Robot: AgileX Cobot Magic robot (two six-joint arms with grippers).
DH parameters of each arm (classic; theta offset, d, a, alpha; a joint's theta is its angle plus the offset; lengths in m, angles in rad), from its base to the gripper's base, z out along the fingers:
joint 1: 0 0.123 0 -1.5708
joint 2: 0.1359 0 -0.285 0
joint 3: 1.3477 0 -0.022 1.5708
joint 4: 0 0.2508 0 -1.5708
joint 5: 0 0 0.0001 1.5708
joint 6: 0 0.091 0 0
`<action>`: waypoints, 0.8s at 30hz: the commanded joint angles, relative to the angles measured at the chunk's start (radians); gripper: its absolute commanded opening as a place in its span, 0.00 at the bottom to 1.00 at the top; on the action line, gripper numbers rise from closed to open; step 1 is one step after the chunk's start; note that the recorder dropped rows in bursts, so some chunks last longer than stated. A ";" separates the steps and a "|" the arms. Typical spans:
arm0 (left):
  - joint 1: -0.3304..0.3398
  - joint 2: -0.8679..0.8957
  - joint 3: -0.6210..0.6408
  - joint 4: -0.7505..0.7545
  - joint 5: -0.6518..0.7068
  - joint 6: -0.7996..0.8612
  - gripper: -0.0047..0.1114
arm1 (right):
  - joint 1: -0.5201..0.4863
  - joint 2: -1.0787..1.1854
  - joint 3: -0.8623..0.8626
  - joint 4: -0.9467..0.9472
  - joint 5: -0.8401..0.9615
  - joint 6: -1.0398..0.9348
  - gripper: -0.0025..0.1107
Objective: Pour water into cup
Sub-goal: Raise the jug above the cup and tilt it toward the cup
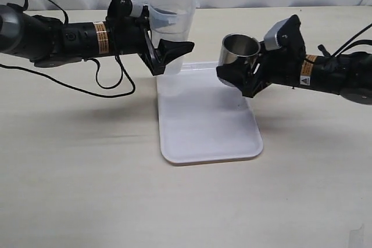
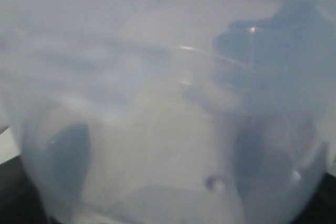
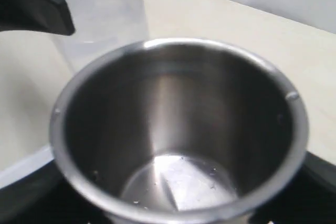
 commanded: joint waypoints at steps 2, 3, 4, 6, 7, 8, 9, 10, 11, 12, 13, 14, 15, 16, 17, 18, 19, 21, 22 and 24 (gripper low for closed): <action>-0.004 -0.015 -0.048 -0.037 0.026 0.003 0.04 | -0.026 -0.012 0.008 -0.045 -0.071 -0.007 0.06; -0.006 -0.015 -0.055 -0.037 0.038 0.003 0.04 | -0.019 -0.012 0.008 -0.071 -0.086 -0.019 0.06; -0.010 -0.015 -0.060 -0.037 0.053 0.003 0.04 | -0.009 -0.012 0.008 -0.084 -0.091 -0.022 0.06; -0.023 -0.015 -0.078 -0.035 0.093 0.003 0.04 | 0.009 -0.012 0.008 -0.084 -0.083 -0.028 0.06; -0.028 -0.015 -0.084 -0.033 0.109 0.003 0.04 | 0.016 -0.012 0.008 -0.084 -0.083 -0.033 0.06; -0.038 -0.015 -0.094 -0.031 0.126 0.005 0.04 | 0.022 -0.012 0.008 -0.084 -0.083 -0.044 0.06; -0.044 -0.015 -0.099 -0.026 0.144 0.005 0.04 | 0.025 -0.012 0.008 -0.078 -0.083 -0.044 0.06; -0.056 -0.015 -0.106 -0.023 0.169 0.006 0.04 | 0.027 -0.012 0.006 -0.076 -0.083 -0.044 0.06; -0.066 -0.015 -0.114 -0.016 0.194 0.014 0.04 | 0.027 -0.012 0.006 -0.076 -0.085 -0.044 0.06; -0.077 -0.015 -0.120 -0.014 0.217 0.021 0.04 | 0.027 -0.012 0.004 -0.076 -0.087 -0.044 0.06; -0.087 -0.015 -0.125 -0.014 0.239 0.028 0.04 | 0.027 -0.012 0.004 -0.076 -0.087 -0.044 0.06; -0.097 -0.015 -0.133 -0.012 0.258 0.032 0.04 | 0.027 -0.012 0.004 -0.076 -0.087 -0.044 0.06; -0.105 -0.015 -0.138 -0.012 0.274 0.032 0.04 | 0.027 -0.012 0.004 -0.076 -0.087 -0.044 0.06; -0.111 -0.015 -0.144 -0.010 0.290 0.041 0.04 | 0.027 -0.012 0.004 -0.076 -0.087 -0.044 0.06; -0.116 -0.015 -0.153 -0.010 0.302 0.046 0.04 | 0.027 -0.012 0.004 -0.076 -0.087 -0.044 0.06; -0.120 -0.015 -0.157 -0.010 0.313 0.052 0.04 | 0.027 -0.012 0.004 -0.076 -0.087 -0.044 0.06; -0.124 -0.015 -0.164 -0.010 0.323 0.052 0.04 | 0.027 -0.012 0.004 -0.076 -0.087 -0.044 0.06; -0.131 -0.015 -0.181 -0.010 0.350 0.056 0.04 | 0.027 -0.012 0.004 -0.076 -0.087 -0.044 0.06; -0.137 -0.015 -0.186 -0.010 0.363 0.058 0.04 | 0.027 -0.012 0.004 -0.076 -0.087 -0.044 0.06; -0.147 -0.015 -0.199 -0.010 0.398 0.080 0.04 | 0.027 -0.012 0.004 -0.076 -0.087 -0.044 0.06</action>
